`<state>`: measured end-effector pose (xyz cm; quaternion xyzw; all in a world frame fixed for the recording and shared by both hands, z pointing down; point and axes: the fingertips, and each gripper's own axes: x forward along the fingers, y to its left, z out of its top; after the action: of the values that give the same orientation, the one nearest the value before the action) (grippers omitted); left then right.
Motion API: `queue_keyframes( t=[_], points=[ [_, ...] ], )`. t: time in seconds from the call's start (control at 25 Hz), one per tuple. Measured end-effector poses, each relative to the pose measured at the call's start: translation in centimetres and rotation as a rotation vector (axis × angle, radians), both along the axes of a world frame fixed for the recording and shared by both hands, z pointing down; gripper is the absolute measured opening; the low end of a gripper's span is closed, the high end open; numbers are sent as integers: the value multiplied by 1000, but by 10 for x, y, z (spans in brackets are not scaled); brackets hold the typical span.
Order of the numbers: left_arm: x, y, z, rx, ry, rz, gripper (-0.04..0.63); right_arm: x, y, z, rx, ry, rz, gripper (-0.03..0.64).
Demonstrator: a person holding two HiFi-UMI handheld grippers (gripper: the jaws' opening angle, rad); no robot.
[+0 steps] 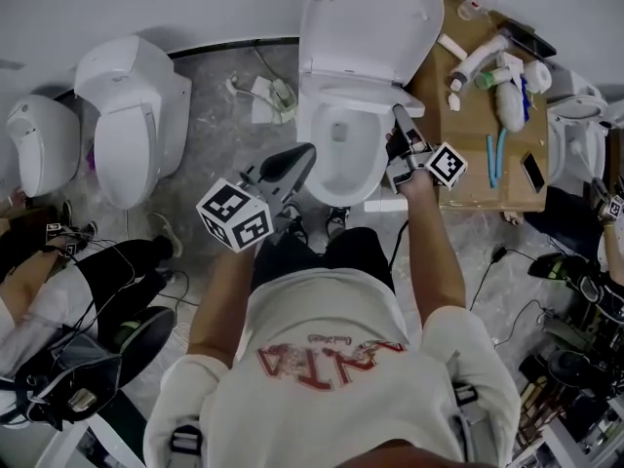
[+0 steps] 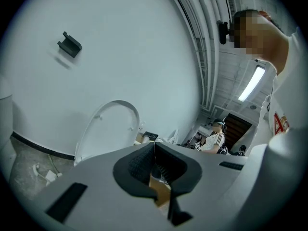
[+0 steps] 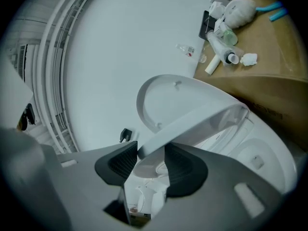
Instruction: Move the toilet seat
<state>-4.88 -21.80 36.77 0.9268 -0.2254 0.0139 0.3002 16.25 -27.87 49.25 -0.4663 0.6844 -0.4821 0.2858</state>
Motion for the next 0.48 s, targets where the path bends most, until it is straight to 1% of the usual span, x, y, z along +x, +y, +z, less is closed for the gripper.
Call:
queue_keyframes(
  t=[0.12,0.32,0.48],
  points=[
    [6,-7,-2,-3,0,-18,11,7,-16,-2,-7,-32,-3,170],
    [15,-13,-5,-4,-5,-41,11,15,-38,-11,6,-130,8,161],
    [22,-18,-4,-7,-10,-51,11,21,-52,-13,2,-168,13,158]
  ],
)
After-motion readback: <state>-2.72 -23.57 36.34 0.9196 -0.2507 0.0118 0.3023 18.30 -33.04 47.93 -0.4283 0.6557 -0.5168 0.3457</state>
